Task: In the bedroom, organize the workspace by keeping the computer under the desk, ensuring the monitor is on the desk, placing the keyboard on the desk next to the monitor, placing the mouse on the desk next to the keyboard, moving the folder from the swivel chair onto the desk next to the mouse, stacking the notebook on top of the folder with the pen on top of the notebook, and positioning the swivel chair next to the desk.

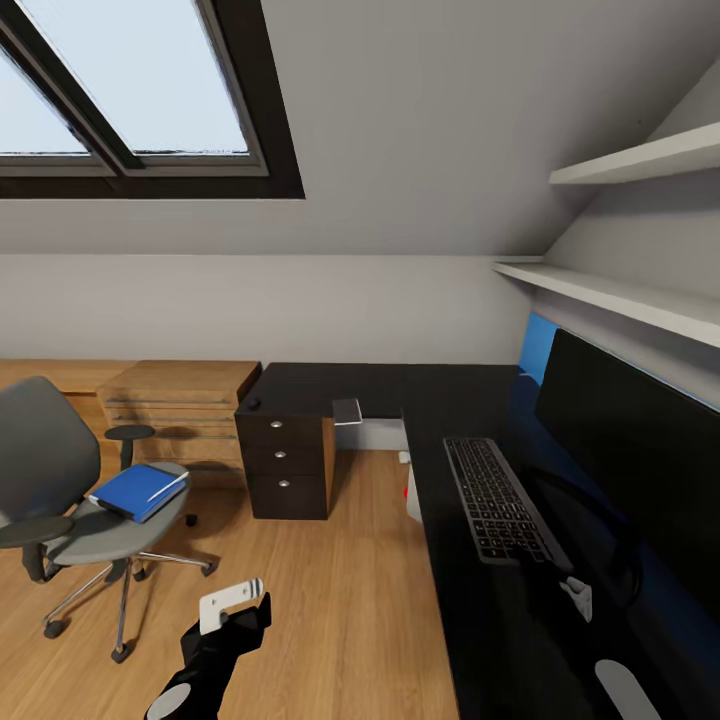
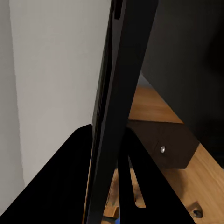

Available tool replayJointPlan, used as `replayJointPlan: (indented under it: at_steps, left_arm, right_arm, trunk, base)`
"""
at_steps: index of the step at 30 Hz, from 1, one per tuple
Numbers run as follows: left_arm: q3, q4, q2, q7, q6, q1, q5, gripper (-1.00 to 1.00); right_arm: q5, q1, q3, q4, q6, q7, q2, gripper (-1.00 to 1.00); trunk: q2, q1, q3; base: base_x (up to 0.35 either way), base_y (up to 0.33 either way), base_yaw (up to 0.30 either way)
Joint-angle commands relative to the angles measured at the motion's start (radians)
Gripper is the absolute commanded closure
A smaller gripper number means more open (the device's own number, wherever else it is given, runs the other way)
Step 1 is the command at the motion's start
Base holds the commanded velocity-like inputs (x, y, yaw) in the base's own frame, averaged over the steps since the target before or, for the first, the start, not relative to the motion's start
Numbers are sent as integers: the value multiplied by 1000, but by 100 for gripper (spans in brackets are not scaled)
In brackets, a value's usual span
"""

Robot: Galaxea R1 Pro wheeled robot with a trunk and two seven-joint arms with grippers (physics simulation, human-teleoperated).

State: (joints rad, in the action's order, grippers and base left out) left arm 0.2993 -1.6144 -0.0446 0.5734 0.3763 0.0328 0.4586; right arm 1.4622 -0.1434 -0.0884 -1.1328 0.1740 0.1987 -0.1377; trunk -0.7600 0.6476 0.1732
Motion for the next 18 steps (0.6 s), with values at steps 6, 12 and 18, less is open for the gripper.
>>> replayJointPlan:
  at_steps: [6,12,18]
  left_arm:
    - [2,233,-5,3,-1,0,189,-100]
    - [9,644,-5,0,-220,0,154,-100]
    - [9,679,-3,2,-289,-1,124,-100]
  right_arm:
    - [19,-1,-14,2,14,7,-10,100]
    - [18,-1,-12,4,9,3,-5,100]
    - [18,-1,-11,4,7,4,-5,100]
  trunk:
    - [-43,23,20]
    - [-85,46,39]
    - [-127,69,58]
  base:
    - [0,0,0]
    - [0,0,0]
    - [0,0,0]
